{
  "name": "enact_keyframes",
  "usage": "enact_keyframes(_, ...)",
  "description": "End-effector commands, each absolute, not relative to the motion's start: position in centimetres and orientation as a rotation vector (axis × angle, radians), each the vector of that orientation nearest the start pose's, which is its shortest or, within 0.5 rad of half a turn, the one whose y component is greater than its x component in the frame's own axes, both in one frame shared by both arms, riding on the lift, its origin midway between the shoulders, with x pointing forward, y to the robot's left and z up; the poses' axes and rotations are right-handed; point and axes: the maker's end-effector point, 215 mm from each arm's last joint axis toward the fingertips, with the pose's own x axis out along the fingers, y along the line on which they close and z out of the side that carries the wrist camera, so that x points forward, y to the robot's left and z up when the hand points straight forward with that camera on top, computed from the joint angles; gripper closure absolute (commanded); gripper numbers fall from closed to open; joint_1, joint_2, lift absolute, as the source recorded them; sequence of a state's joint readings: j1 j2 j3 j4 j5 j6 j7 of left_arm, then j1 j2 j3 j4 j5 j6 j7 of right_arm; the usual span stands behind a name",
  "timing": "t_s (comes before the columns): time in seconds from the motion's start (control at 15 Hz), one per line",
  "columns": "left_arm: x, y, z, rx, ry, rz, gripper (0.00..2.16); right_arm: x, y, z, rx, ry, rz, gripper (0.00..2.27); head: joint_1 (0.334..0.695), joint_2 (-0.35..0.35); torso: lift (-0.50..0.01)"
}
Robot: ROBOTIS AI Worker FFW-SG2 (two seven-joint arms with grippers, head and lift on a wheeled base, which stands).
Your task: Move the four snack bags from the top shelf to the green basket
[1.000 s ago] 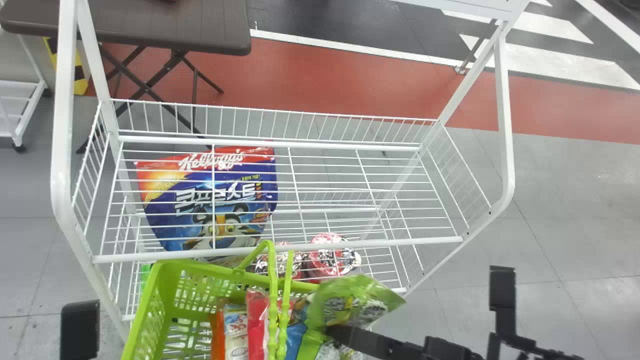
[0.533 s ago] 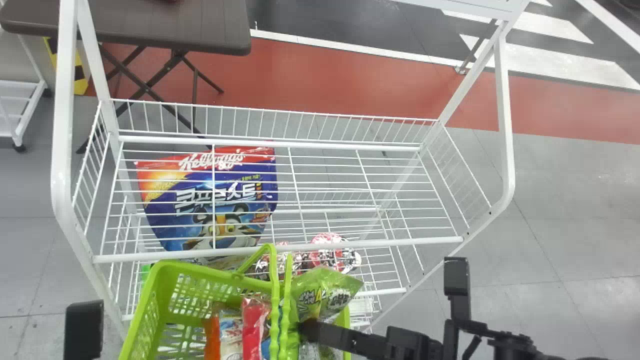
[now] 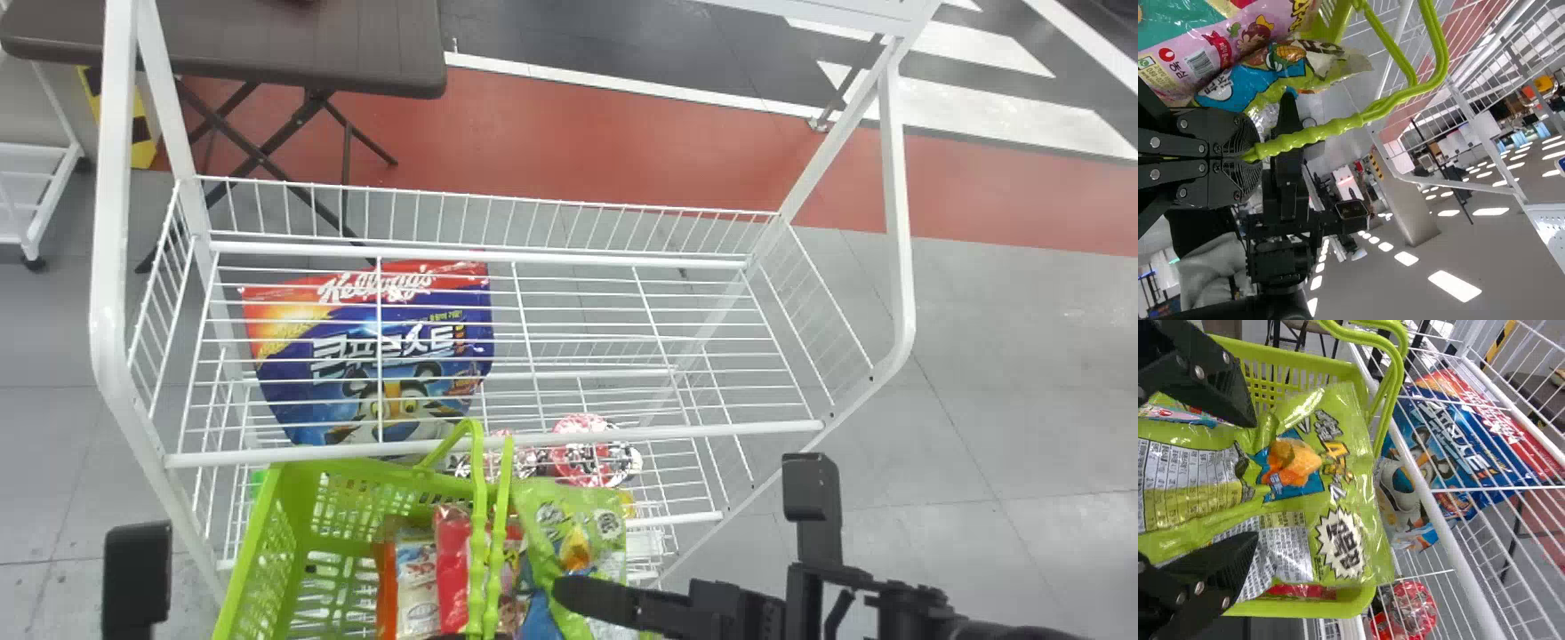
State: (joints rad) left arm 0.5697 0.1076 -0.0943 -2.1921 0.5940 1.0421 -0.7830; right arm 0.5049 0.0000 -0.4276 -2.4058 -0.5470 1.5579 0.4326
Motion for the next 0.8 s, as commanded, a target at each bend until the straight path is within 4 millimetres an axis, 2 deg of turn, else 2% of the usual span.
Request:
enact_keyframes(0.0, 21.6, -3.1, -39.6, -0.823, 0.816, -1.120, 1.36, 26.4, -18.8, -44.6, 0.607, 1.030, 0.397, 0.06, 0.695, -0.350, 0.000)
enact_keyframes(0.53, 21.0, -2.9, -40.0, -0.829, 0.850, -1.121, 1.36, 27.1, -19.7, -44.1, 0.593, 1.010, 0.376, 0.06, 0.695, -0.350, 0.000)
enact_keyframes(0.67, 21.0, -2.9, -39.9, -0.827, 0.850, -1.121, 1.36, 27.4, -19.9, -42.8, 0.574, 0.979, 0.384, 0.06, 0.695, -0.350, 0.000)
enact_keyframes(0.73, 21.0, -2.9, -39.9, -0.827, 0.850, -1.121, 1.36, 26.9, -19.6, -42.1, 0.572, 0.971, 0.401, 0.06, 0.695, -0.350, 0.000)
